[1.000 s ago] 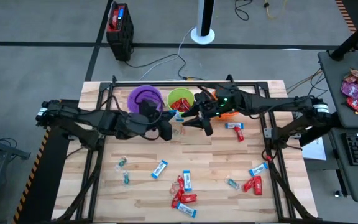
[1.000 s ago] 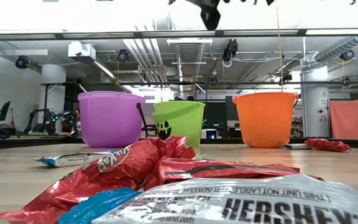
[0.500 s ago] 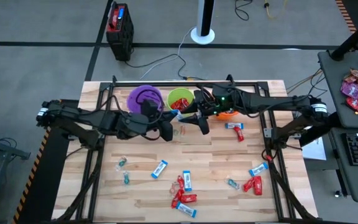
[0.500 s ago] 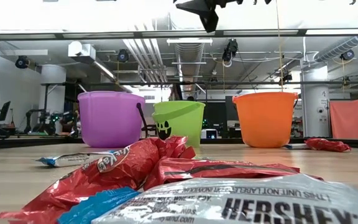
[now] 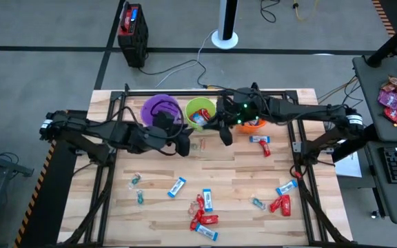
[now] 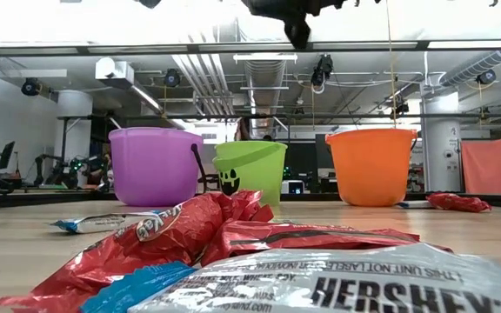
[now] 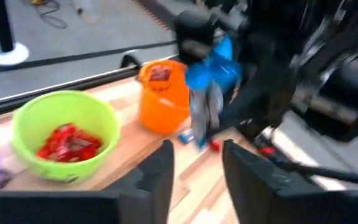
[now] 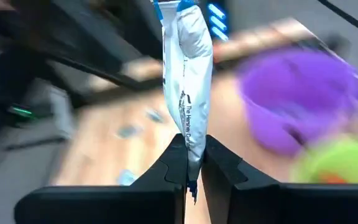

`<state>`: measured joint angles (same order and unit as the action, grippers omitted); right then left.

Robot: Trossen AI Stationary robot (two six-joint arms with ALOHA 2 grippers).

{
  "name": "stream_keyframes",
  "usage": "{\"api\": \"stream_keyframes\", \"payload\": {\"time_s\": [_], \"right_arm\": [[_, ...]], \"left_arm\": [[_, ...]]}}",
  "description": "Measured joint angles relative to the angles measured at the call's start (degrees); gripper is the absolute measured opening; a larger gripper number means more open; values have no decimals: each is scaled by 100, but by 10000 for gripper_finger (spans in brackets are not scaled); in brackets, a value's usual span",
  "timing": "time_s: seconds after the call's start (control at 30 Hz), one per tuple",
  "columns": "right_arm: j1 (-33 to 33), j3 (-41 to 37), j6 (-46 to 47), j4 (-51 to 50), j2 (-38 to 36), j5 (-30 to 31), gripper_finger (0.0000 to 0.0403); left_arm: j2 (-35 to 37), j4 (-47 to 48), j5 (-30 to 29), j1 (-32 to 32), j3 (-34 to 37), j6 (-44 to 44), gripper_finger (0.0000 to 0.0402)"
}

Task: Sort candy by brand, put in halloween buckets
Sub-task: Put the white chocolate bar into the orange bucket, then put the green gummy candy into the purple bucket

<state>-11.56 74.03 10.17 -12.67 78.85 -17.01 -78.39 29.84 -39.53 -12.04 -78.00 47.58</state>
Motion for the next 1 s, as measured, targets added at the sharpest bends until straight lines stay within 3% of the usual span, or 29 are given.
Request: {"api": "stream_keyframes", "payload": {"time_s": [0.23,0.43,0.6,0.77,0.83,1.0], "right_arm": [[-844,940,-80,-3642,186,1952,20],[-1884,946,945,-5975,660,2415,30],[-2246,827,923,-6290,903,2410,87],[-2318,825,905,-6201,943,2410,139],[-2317,818,989,-6198,869,2411,154],[-2279,821,1327,-6157,608,2260,173]], "left_arm": [[294,1202,4,32,0,277,188],[543,2821,418,58,0,863,190],[546,4141,1406,69,0,1151,190],[474,4459,1649,69,7,872,190],[448,4275,1730,102,13,368,190],[280,2921,1836,255,256,-1837,190]]}}
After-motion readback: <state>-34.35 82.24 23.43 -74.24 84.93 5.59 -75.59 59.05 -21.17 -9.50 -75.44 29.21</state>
